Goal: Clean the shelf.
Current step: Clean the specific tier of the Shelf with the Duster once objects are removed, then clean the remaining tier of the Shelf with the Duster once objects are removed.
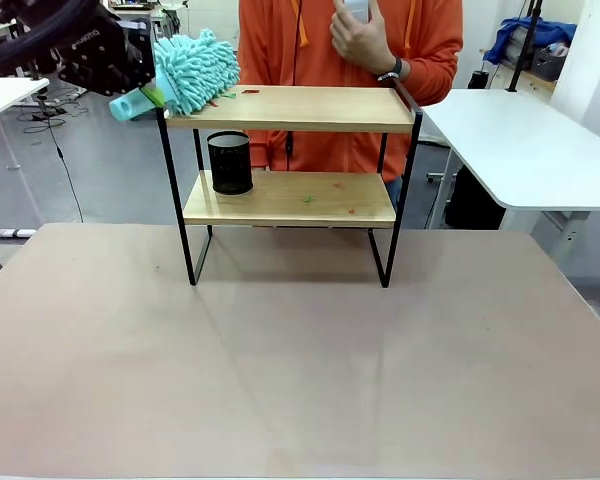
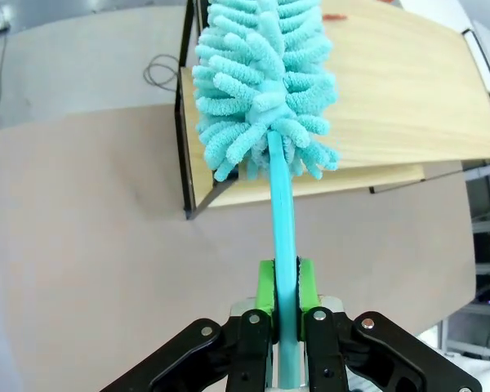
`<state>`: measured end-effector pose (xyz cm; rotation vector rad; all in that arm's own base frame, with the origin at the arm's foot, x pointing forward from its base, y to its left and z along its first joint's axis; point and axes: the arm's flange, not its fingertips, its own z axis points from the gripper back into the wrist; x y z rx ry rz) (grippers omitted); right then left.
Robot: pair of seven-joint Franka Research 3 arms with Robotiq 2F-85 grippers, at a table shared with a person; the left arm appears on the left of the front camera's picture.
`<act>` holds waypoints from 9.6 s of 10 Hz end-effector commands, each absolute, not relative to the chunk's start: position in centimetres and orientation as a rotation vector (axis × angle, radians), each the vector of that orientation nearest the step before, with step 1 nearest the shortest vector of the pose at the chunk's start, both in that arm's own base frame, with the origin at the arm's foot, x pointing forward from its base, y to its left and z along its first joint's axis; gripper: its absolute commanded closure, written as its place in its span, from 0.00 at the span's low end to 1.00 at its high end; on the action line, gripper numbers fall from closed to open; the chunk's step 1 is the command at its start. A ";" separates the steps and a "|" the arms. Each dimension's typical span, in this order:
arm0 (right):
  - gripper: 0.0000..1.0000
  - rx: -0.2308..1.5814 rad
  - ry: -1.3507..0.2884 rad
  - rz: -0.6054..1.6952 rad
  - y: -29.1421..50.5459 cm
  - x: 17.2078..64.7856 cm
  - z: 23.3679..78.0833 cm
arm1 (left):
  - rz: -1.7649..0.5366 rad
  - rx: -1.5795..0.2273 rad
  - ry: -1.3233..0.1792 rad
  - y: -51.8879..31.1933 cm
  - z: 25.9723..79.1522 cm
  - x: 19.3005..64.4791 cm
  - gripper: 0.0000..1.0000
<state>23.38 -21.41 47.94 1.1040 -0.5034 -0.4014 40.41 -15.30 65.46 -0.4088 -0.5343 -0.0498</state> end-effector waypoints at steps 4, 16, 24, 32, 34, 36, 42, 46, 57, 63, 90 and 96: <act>0.00 1.114 -0.530 -0.383 -21.5 23.6 48.1 | -0.291 -0.554 -0.353 -14.2 66.0 38.9 0.88; 0.00 1.114 -0.530 -0.383 -21.5 23.6 48.1 | -0.623 -0.863 -0.254 -5.8 70.1 34.2 0.88; 0.00 1.114 -0.530 -0.383 -21.5 23.6 48.1 | 0.488 -0.788 -0.742 13.1 61.1 32.1 0.88; 0.00 1.114 -0.530 -0.383 -21.5 23.6 48.1 | 0.435 -0.695 -0.705 14.0 57.6 33.8 0.88; 0.00 1.114 -0.530 -0.383 -21.5 23.6 48.1 | 0.435 -0.695 -0.705 14.0 57.6 33.8 0.88; 0.00 1.114 -0.530 -0.383 -21.5 23.6 48.1 | 0.435 -0.695 -0.705 14.0 57.6 33.8 0.88; 0.00 1.114 -0.530 -0.383 -21.5 23.6 48.1 | 0.435 -0.695 -0.705 14.0 57.6 33.8 0.88; 0.00 1.114 -0.530 -0.383 -21.5 23.6 48.1 | 0.302 -0.764 -0.666 13.4 59.6 32.9 0.88; 0.00 1.114 -0.530 -0.383 -21.5 23.6 48.1 | -0.549 -0.692 -0.292 1.9 58.8 22.1 0.88; 0.00 1.114 -0.530 -0.383 -21.5 23.6 48.1 | -0.537 -0.590 -0.305 -3.1 55.8 24.3 0.88; 0.00 1.114 -0.530 -0.383 -21.5 23.6 48.1 | -0.357 -0.360 -0.416 -28.4 51.0 39.2 0.88; 0.00 1.114 -0.530 -0.383 -21.5 23.6 48.1 | -0.673 -0.372 -0.282 -28.5 52.0 35.6 0.88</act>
